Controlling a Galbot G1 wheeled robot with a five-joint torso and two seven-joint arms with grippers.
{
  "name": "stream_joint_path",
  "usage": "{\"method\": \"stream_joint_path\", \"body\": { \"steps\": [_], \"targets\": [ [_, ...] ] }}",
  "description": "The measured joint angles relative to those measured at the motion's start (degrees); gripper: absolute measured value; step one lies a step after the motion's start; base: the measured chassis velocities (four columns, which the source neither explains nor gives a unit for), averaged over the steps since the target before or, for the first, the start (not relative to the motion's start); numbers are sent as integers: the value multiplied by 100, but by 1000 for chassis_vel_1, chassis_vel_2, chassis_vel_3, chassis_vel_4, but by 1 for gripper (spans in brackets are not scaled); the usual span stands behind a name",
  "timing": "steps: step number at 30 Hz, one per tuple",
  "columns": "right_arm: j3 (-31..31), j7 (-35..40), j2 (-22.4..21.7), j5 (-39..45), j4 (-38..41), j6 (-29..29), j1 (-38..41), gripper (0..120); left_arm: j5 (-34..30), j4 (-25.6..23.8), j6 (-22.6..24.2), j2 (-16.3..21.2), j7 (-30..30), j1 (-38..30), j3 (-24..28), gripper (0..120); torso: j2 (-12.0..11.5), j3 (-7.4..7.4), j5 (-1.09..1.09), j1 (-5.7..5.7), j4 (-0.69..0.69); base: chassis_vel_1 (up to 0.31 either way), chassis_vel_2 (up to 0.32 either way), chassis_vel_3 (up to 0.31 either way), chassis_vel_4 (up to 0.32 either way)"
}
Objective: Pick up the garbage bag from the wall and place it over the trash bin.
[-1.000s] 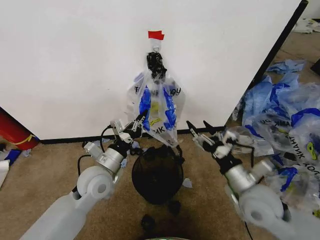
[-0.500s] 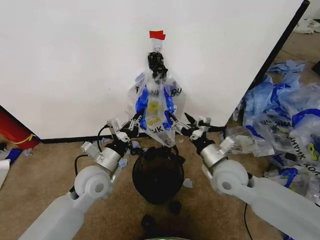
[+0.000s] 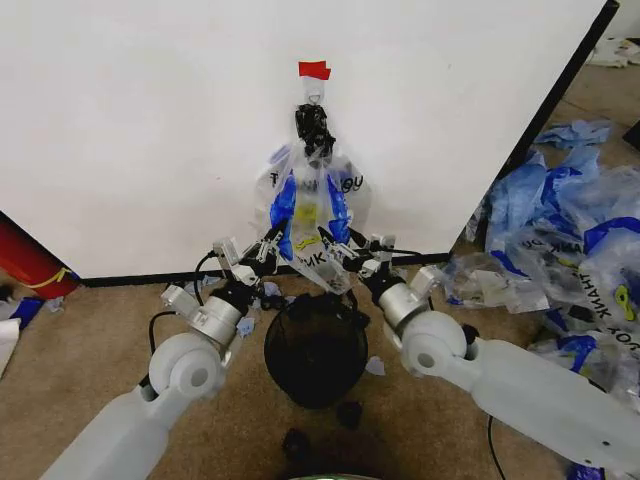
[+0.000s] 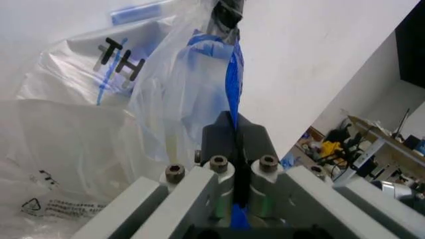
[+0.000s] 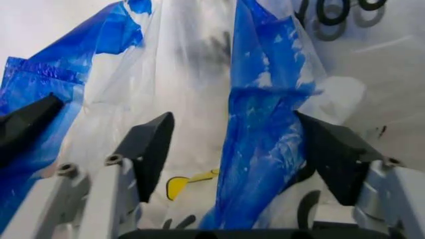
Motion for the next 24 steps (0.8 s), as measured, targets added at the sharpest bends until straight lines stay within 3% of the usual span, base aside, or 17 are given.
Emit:
{"method": "stream_joint_path", "body": {
  "steps": [4, 6, 8, 10, 20, 24],
  "targets": [
    [-34, 23, 56, -16, -41, 4, 56, 62, 25, 13, -32, 2, 14, 12, -4, 0, 0, 0, 0, 0, 0, 0, 0, 0, 0],
    [-66, 40, 94, -39, -82, 8, 99, 52, 31, 16, -53, 7, 20, 35, -19, 0, 0, 0, 0, 0, 0, 0, 0, 0, 0],
    [-68, 41, 97, -41, -85, 9, 101, 52, 32, 16, -55, 7, 21, 37, -19, 0, 0, 0, 0, 0, 0, 0, 0, 0, 0],
    [-78, 54, 136, -62, -118, 16, 114, 39, 43, 20, -78, 6, 26, 61, -21, 0, 0, 0, 0, 0, 0, 0, 0, 0, 0],
    [-157, 84, 197, -141, -242, 28, 114, 2, 64, 13, -90, -27, 32, 108, -17, 0, 0, 0, 0, 0, 0, 0, 0, 0, 0],
    [-163, 82, 193, -155, -257, 68, 113, 0, 72, 13, -91, -38, 33, 113, -13, 0, 0, 0, 1, 0, 0, 0, 0, 0, 0]
  ]
}}
